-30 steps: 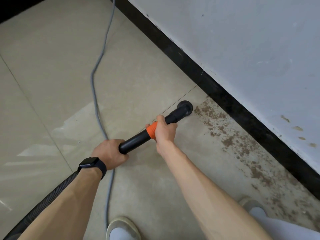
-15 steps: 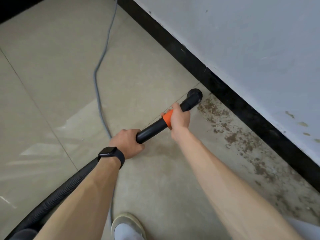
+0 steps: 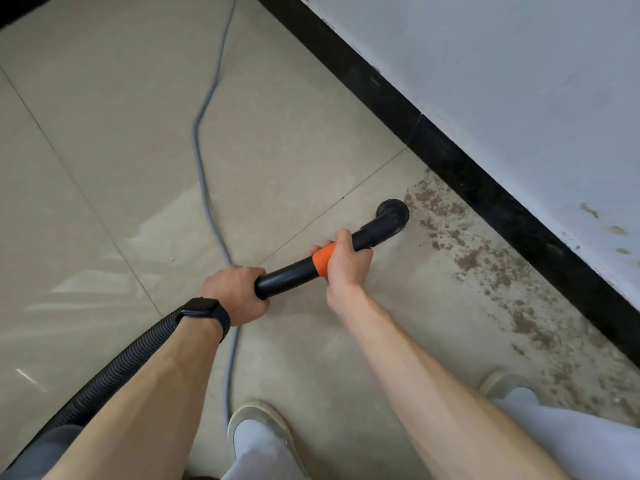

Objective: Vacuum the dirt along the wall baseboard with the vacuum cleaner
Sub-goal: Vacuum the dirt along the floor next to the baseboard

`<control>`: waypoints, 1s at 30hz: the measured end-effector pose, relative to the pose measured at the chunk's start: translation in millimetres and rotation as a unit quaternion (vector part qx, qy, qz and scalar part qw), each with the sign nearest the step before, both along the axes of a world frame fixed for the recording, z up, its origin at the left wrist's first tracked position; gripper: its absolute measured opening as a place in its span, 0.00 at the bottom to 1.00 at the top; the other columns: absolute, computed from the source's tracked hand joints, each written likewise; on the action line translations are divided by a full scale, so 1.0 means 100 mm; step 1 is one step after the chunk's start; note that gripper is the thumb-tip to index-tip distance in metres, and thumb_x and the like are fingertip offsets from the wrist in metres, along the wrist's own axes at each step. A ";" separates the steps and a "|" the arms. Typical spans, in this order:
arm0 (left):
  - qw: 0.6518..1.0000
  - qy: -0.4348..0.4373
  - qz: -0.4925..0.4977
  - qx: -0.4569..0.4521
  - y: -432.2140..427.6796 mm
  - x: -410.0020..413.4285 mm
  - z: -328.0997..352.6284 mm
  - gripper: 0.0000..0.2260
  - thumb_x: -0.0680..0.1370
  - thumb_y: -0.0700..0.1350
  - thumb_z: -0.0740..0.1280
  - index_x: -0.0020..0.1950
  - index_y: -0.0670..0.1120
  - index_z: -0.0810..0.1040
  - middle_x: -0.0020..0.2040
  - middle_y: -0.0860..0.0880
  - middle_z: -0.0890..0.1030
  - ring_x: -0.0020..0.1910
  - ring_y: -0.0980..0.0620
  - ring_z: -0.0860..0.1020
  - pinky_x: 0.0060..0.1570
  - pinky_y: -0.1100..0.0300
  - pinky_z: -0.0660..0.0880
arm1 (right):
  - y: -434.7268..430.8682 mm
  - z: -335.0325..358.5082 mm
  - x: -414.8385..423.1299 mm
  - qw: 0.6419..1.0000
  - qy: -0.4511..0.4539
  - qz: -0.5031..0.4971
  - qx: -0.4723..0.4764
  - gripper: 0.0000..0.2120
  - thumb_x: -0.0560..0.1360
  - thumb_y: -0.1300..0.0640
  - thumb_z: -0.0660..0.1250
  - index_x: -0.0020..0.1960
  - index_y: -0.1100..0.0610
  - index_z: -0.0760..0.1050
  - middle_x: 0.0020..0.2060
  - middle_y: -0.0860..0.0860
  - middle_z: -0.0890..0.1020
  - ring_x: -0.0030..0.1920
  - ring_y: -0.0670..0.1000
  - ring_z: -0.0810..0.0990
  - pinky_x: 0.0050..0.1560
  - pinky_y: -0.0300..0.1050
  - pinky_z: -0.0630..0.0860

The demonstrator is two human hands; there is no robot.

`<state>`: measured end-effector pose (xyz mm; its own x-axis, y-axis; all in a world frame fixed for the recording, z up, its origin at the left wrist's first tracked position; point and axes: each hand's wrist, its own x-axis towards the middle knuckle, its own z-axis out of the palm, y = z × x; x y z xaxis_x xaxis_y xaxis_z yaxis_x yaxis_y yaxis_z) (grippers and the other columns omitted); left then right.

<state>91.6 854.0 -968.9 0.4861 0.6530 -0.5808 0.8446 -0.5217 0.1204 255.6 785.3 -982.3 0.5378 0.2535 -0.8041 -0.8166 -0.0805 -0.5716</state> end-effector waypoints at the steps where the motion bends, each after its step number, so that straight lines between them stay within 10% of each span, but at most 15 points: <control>1: 1.000 -0.005 -0.001 0.000 -0.01 0.06 0.00 0.05 0.70 0.50 0.67 0.39 0.56 0.71 0.35 0.55 0.76 0.34 0.51 0.76 0.33 0.60 0.70 | 0.00 0.00 0.06 1.000 -0.003 -0.007 -0.001 0.11 0.79 0.58 0.64 0.59 0.59 0.67 0.34 0.53 0.78 0.28 0.53 0.83 0.32 0.42 0.79; 30: 0.997 -0.060 -0.026 0.031 -0.07 0.90 -0.15 0.04 0.71 0.51 0.65 0.44 0.54 0.74 0.34 0.55 0.72 0.34 0.49 0.74 0.31 0.60 0.66 | 0.03 -0.11 0.93 0.999 -0.038 -0.031 -0.001 0.07 0.74 0.62 0.67 0.51 0.59 0.71 0.31 0.53 0.77 0.27 0.54 0.78 0.34 0.47 0.80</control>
<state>181.2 847.2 -984.3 0.5841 0.6578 -0.4756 0.7974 -0.5746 0.1845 348.6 787.8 -993.3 0.6125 0.2162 -0.7603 -0.7738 -0.0323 -0.6326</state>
